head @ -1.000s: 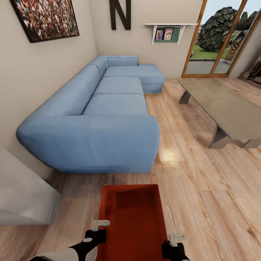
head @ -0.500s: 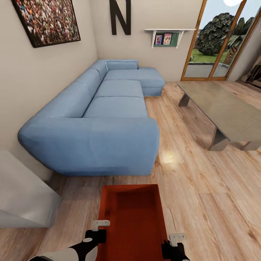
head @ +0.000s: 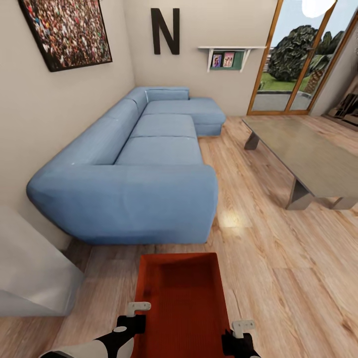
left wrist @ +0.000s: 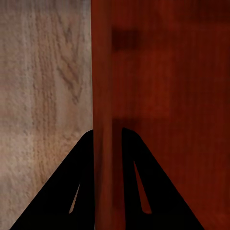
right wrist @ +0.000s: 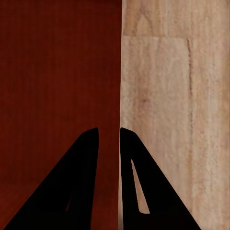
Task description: Move the two storage containers from the living room to the garage. In the garage, place one container on the floor and stack the other container on top of it (either order is fine).
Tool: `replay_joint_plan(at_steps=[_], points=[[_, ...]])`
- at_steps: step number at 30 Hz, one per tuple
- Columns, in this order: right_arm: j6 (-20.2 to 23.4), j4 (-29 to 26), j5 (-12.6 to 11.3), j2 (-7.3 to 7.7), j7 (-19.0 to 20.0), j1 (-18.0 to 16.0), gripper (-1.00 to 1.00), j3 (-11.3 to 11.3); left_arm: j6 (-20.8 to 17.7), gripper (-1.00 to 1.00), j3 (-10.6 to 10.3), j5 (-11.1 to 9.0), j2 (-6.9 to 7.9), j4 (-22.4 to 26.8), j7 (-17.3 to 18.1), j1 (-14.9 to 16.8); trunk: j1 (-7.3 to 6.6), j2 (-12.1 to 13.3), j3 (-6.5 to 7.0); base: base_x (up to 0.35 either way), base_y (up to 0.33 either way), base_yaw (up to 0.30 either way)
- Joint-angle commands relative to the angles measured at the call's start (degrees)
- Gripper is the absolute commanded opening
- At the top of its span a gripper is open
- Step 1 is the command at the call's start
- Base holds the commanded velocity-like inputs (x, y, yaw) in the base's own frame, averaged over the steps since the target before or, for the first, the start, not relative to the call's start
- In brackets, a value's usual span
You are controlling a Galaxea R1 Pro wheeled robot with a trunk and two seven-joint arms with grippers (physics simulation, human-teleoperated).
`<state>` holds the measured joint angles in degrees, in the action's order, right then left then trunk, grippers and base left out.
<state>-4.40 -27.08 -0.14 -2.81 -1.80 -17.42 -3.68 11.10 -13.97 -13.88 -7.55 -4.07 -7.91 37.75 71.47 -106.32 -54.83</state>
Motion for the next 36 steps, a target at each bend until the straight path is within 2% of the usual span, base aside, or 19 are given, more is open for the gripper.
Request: replay_joint_plan(at_steps=[1,36], points=[[-0.17,0.18,3.04,0.00,-0.22,0.03,-1.00,-0.80,0.24,-1.00,1.23,0.70,-0.19,0.03,-0.26,0.15,-0.01,-0.02,0.05,0.000,0.000,0.000],[-0.17,0.18,3.04,0.00,-0.13,0.03,-1.00,-0.80,0.24,-1.00,1.23,0.70,-0.19,0.06,-0.26,0.13,-0.01,-0.02,3.19,0.000,0.000,0.000]])
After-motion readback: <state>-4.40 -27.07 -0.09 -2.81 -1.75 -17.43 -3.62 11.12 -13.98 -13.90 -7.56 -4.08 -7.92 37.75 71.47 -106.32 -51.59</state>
